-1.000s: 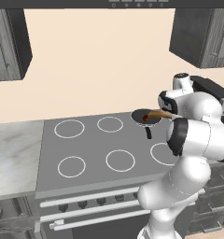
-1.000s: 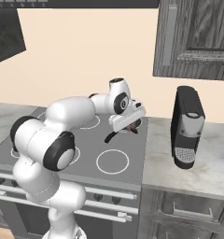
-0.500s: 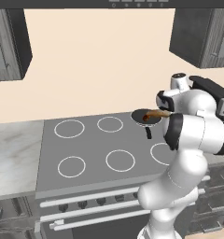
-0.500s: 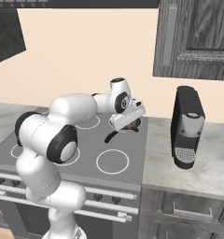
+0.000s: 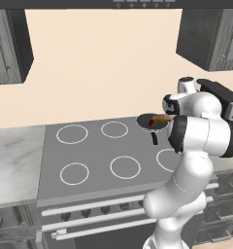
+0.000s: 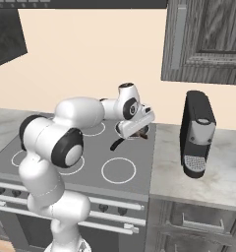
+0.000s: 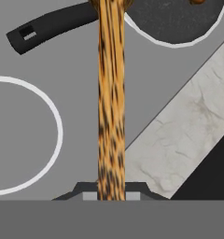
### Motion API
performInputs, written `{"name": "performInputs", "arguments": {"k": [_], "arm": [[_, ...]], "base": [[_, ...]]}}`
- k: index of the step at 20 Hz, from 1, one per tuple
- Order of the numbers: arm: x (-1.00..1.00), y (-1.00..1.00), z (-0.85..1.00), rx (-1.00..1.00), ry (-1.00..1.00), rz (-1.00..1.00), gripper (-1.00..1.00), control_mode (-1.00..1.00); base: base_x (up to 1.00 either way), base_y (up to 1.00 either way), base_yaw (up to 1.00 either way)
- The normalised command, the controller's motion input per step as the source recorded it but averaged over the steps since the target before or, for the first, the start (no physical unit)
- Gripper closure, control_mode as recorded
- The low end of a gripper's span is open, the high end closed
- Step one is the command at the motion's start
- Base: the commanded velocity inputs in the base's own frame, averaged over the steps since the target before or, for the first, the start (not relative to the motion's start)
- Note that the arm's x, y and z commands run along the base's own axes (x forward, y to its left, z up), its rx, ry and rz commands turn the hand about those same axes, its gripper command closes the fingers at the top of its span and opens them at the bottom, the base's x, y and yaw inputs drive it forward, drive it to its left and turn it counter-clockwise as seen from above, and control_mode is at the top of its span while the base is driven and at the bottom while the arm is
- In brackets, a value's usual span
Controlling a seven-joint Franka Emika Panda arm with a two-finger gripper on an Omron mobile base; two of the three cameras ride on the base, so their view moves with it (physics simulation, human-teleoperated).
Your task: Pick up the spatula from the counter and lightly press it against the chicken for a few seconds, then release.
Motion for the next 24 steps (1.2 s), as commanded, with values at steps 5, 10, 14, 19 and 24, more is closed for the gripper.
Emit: {"name": "performInputs", "arguments": {"k": [5,10,14,19,24], "arm": [[0.09,-0.03,-0.06,0.0,0.0,0.02,1.0,-1.0],[0.17,0.0,-0.13,0.0,0.0,0.01,1.0,-1.0],[0.17,0.0,-0.18,0.0,0.0,0.01,1.0,-1.0],[0.15,-0.06,-0.08,0.0,0.0,0.01,1.0,-1.0],[0.2,-0.12,-0.03,0.0,0.0,0.01,1.0,-1.0]], "base": [[0.0,0.0,0.0],[0.0,0.0,0.0],[0.0,0.0,0.0],[0.0,0.0,0.0],[0.0,0.0,0.0]]}}
